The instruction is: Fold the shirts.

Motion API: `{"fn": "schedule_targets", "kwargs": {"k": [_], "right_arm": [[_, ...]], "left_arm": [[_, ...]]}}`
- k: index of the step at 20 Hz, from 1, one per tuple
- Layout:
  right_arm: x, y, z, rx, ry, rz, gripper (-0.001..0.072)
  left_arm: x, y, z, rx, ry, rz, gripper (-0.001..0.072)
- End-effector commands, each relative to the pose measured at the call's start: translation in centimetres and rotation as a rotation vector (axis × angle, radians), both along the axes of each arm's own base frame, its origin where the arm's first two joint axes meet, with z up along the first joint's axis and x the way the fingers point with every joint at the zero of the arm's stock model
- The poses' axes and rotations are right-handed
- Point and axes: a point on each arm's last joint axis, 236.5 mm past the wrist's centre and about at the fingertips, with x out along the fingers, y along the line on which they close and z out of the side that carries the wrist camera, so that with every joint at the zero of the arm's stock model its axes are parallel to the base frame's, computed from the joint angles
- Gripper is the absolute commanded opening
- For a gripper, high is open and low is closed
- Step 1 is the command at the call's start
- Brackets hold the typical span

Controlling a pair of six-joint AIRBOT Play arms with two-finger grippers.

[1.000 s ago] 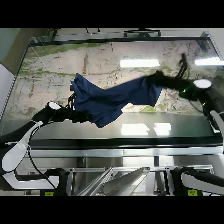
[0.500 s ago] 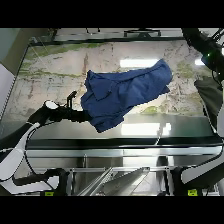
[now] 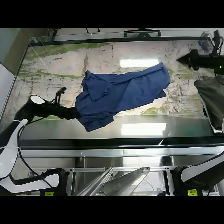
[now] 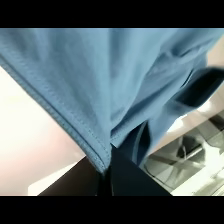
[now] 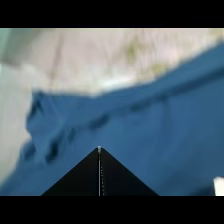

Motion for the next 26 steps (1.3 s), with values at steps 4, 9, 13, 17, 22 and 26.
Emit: {"fn": "schedule_targets", "kwargs": {"k": [4,9,13,17,22,26], "right_arm": [[-13.5,0.8,-8.8,-0.179,0.430,0.085,0.0014],[-19.7,2.3,-15.2,-0.182,0.498,-0.025,0.0279],[-17.8,1.4,-16.9,-0.184,0.455,-0.095,0.0555],[-13.7,0.1,-15.6,-0.183,0.368,-0.136,0.0552],[-8.7,-1.6,-13.7,-0.194,0.295,-0.146,0.0552],[-5.2,-1.5,-13.4,-0.105,0.275,-0.151,0.0551]], "left_arm": [[1.1,5.7,2.1,-0.005,-0.007,0.084,0.0024],[-0.6,5.5,1.4,-0.028,0.036,0.056,0.0023],[-0.4,5.8,1.5,-0.025,0.030,0.064,0.0021],[5.4,10.6,3.9,0.045,-0.127,0.190,0.0542],[12.3,14.0,6.0,0.047,-0.191,0.267,0.0712],[19.9,10.7,3.9,0.029,-0.262,0.195,0.0693]]}}
